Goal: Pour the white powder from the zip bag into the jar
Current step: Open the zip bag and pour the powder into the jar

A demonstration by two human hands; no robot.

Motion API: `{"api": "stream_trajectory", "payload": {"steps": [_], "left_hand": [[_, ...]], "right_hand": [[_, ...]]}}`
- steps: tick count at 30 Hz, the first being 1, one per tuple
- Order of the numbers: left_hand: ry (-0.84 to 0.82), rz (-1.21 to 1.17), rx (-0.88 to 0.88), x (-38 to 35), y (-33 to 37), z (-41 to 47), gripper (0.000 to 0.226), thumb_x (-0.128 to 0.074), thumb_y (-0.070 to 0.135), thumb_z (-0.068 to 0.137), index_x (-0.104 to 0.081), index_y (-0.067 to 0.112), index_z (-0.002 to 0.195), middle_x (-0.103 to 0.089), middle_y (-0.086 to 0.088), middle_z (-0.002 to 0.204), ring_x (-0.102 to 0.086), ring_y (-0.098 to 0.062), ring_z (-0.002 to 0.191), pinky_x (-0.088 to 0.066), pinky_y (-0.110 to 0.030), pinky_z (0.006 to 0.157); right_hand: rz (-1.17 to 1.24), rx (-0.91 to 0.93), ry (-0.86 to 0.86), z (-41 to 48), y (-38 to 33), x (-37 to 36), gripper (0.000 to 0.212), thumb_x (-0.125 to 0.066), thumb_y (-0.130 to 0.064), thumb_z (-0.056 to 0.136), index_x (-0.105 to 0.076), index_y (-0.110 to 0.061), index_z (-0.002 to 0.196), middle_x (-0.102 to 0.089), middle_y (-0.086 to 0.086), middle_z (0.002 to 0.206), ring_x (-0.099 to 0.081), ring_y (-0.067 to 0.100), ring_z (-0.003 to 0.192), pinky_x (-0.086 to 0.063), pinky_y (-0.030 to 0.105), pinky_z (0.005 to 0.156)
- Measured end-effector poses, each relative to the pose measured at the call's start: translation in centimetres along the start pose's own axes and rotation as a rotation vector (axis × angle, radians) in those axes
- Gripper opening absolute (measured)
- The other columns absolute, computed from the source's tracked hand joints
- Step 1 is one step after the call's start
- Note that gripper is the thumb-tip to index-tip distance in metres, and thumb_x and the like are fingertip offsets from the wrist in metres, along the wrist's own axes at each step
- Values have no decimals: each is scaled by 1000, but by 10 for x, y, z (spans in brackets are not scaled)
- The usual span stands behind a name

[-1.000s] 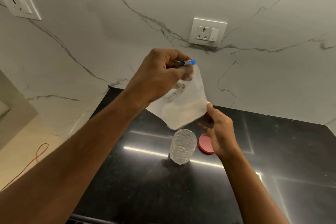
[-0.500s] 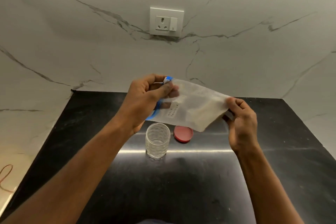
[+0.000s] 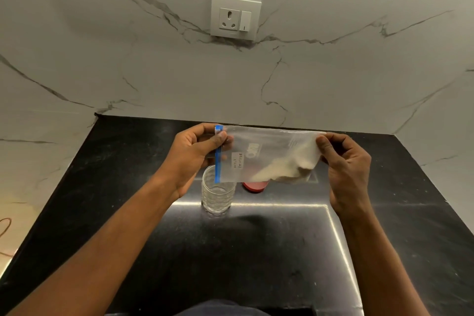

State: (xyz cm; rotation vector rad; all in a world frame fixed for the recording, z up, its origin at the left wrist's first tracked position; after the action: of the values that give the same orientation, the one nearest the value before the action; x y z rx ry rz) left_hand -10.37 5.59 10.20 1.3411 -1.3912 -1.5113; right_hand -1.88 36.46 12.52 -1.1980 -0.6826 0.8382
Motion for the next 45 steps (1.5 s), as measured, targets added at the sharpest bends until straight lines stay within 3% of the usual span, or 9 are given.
{"api": "stream_trajectory", "payload": {"steps": [10, 16, 20, 26, 30, 36, 41, 45], "left_hand": [[32, 28, -33, 16, -5, -1, 14, -66, 13, 101, -73, 18, 113, -84, -1, 101, -80, -15, 98, -65, -25, 75], [59, 28, -33, 28, -10, -3, 17, -67, 11, 100, -73, 14, 116, -83, -4, 104, -79, -19, 102, -66, -30, 80], [80, 42, -30, 34, -13, -4, 17, -69, 12, 99, -73, 13, 115, -82, -3, 107, -78, -19, 105, -67, -34, 85], [104, 48, -20, 40, -20, -4, 19, -72, 14, 96, -74, 13, 116, -81, -3, 111, -78, -20, 108, -67, -37, 87], [117, 61, -20, 42, -23, -3, 22, -72, 12, 97, -74, 9, 119, -81, -6, 113, -78, -21, 108, -66, -40, 89], [117, 47, -17, 42, -23, -5, 19, -70, 10, 99, -75, 10, 117, -83, -5, 110, -79, -21, 107, -65, -41, 90], [124, 43, -16, 42, -20, -5, 18, -70, 9, 98, -76, 12, 115, -83, -3, 108, -79, -19, 106, -65, -40, 90], [144, 39, -12, 43, -21, -7, 20, -72, 10, 97, -76, 10, 116, -82, -3, 109, -78, -19, 106, -64, -41, 91]], "right_hand": [[9, 86, -41, -4, -26, -18, 15, -70, -33, 92, -73, -23, 102, -73, 4, 104, -70, 21, 99, -62, 26, 82], [-46, 217, -84, -5, -44, -35, 6, -67, -13, 101, -71, -18, 103, -73, -10, 94, -71, 0, 81, -58, 15, 66], [-81, 273, -91, -6, -53, -42, 15, -67, -11, 102, -71, -25, 101, -74, -21, 90, -70, -4, 74, -56, 12, 61], [-129, 320, -62, -11, -65, -49, 14, -69, -12, 101, -71, -27, 101, -74, -22, 87, -68, -3, 69, -56, 16, 58], [-165, 303, -50, -9, -66, -48, 5, -72, -19, 99, -74, -21, 103, -74, -18, 85, -61, 18, 64, -55, 43, 58], [-178, 296, -81, -8, -74, -51, 5, -72, -19, 99, -74, -22, 103, -74, -14, 85, -60, 37, 65, -57, 41, 59], [-195, 338, -87, -8, -81, -54, 6, -73, -19, 99, -74, -25, 101, -73, -18, 84, -62, 0, 68, -51, 15, 59], [-223, 358, -93, -7, -81, -56, 5, -73, -21, 99, -74, -19, 103, -70, -12, 85, -58, -3, 61, -45, 11, 54]]}}
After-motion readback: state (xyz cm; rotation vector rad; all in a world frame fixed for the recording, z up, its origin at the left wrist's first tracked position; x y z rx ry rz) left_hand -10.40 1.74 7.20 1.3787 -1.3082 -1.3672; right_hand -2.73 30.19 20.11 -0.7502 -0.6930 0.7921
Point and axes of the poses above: each hand's wrist, its own z-axis towards the middle knuckle, its own x-axis out of the back of the hand, y = z × x, the point moved 8 cm from there along z, towards the middle knuckle
